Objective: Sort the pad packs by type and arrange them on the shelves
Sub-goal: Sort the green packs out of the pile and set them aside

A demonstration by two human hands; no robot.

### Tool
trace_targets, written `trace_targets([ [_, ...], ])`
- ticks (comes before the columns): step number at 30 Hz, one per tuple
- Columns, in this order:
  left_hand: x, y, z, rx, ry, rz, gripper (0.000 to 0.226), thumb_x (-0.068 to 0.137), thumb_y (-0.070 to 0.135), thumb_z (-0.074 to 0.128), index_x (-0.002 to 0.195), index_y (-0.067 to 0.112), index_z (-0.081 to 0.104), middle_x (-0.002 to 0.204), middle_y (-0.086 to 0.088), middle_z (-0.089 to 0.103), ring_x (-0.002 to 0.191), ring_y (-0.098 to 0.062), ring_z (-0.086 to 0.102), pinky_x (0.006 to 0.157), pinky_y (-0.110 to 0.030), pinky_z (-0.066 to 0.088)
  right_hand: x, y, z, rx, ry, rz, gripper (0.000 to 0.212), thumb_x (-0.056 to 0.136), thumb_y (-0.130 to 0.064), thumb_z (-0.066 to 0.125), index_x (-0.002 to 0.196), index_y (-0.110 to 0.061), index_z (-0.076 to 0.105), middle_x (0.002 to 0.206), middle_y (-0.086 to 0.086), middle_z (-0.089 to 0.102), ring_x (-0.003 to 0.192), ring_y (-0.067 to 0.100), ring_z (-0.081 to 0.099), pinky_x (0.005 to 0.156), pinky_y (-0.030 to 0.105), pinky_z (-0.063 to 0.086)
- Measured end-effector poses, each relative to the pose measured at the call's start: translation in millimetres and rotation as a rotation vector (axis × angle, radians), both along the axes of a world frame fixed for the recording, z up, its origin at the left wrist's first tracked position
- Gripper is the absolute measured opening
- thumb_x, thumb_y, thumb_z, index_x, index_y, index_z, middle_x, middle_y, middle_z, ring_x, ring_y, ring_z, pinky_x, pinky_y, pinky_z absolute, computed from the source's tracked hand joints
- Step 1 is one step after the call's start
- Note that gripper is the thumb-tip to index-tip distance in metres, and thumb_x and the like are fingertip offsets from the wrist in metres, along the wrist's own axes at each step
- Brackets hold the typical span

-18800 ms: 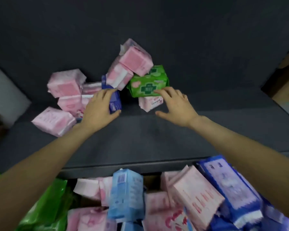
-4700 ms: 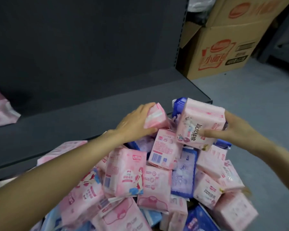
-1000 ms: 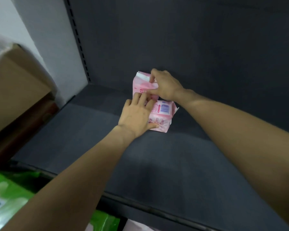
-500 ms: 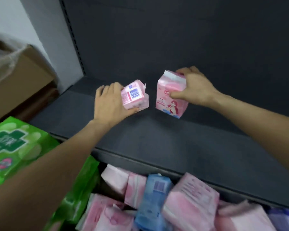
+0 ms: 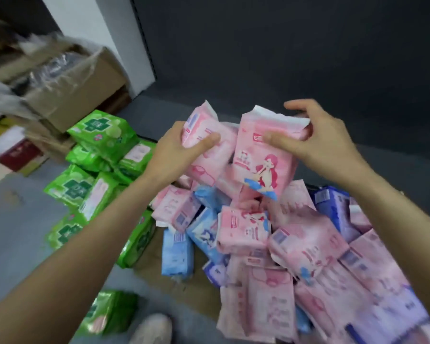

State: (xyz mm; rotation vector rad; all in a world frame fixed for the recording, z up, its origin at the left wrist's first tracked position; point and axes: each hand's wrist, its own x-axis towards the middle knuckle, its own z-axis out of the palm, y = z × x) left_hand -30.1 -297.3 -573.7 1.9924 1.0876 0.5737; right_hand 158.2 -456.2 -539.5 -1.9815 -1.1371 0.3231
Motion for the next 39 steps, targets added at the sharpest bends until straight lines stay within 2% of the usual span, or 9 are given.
trace_targets([
  [2,-10.6,-24.2,4.2,0.013,0.017,-0.057,0.041,0.075,0.057,0.07,0.102,0.03,0.054,0.092,0.017,0.064,0.08,0.008,0.06,0.064,-0.01,0.046,-18.2,-32.8,1.0,0.009,0.074,0.019,0.058,0.068,-0.061,0.064,0.119,-0.037,0.051,0.103,-0.011,0.061,0.088,0.003,0.059,0.071,0.026,0.048],
  [6,-27.8,-48.8,-6.4,-0.006,0.004,-0.079,0.045,0.075,0.051,0.074,0.107,0.026,0.054,0.091,0.017,0.064,0.085,0.001,0.064,0.076,-0.022,0.051,-37.0,-63.4,-19.4,-0.027,0.082,-0.025,0.045,0.074,-0.06,0.061,0.111,-0.036,0.053,0.099,-0.01,0.064,0.084,0.008,0.06,0.071,0.03,0.046],
  [11,-54.4,-62.0,-38.8,-0.121,-0.075,-0.063,0.062,0.06,0.066,0.07,0.109,0.036,0.049,0.099,0.013,0.067,0.085,-0.002,0.067,0.08,-0.038,0.055,-64.1,-90.9,-46.8,-0.011,0.113,-0.057,0.044,0.073,-0.058,0.064,0.109,-0.035,0.054,0.099,-0.018,0.061,0.088,0.0,0.057,0.069,0.013,0.041],
  [15,-73.3,-70.2,-65.1,-0.141,0.045,-0.152,0.072,0.058,0.072,0.065,0.114,0.029,0.05,0.105,0.013,0.065,0.091,-0.002,0.064,0.078,-0.029,0.05,-98.0,-111.1,-68.0,-0.062,0.136,-0.005,0.047,0.07,-0.061,0.063,0.111,-0.042,0.049,0.099,-0.029,0.055,0.092,-0.016,0.05,0.067,0.004,0.039],
  [20,-96.5,-76.1,-104.8,-0.241,0.085,-0.273,0.046,0.066,0.064,0.072,0.097,0.036,0.054,0.098,0.016,0.065,0.082,0.005,0.061,0.069,-0.021,0.045,-125.5,-131.7,-104.7,-0.2,0.112,0.01,0.064,0.072,-0.065,0.058,0.128,-0.04,0.045,0.118,-0.019,0.056,0.105,0.002,0.053,0.087,0.025,0.044],
  [24,-120.5,-74.0,-127.5,-0.162,0.192,-0.325,0.066,0.055,0.076,0.06,0.106,0.035,0.054,0.099,0.017,0.064,0.086,-0.002,0.063,0.074,-0.029,0.05,-151.7,-139.9,-121.8,-0.255,0.079,0.12,0.074,0.068,-0.069,0.049,0.136,-0.044,0.038,0.126,-0.015,0.048,0.114,0.001,0.044,0.094,0.02,0.034],
  [27,-134.1,-77.4,-150.0,-0.06,0.291,-0.345,0.075,0.056,0.08,0.054,0.111,0.029,0.057,0.103,0.011,0.066,0.093,-0.009,0.063,0.083,-0.035,0.051,-179.1,-136.4,-139.3,-0.312,-0.014,0.207,0.076,0.069,-0.067,0.048,0.14,-0.043,0.034,0.11,-0.009,0.046,0.101,0.005,0.044,0.083,0.019,0.032],
  [33,-153.8,-96.7,-188.0,0.094,0.498,-0.37,0.09,0.06,0.084,0.048,0.131,0.029,0.04,0.111,0.002,0.063,0.099,-0.023,0.061,0.079,-0.033,0.048,-218.1,-147.0,-196.4,-0.32,-0.558,0.498,0.069,0.074,-0.059,0.053,0.131,-0.02,0.048,0.096,0.005,0.059,0.088,0.024,0.052,0.075,0.034,0.039],
  [39,-152.4,-119.1,-210.8,-0.014,0.46,-0.403,0.071,0.082,0.053,0.064,0.137,0.02,0.034,0.119,-0.005,0.059,0.107,-0.024,0.058,0.083,-0.031,0.04,-203.4,-187.8,-229.4,-0.447,-0.729,0.648,0.086,0.046,-0.039,0.08,0.126,-0.019,0.055,0.106,0.005,0.061,0.091,0.023,0.054,0.075,0.033,0.043],
])
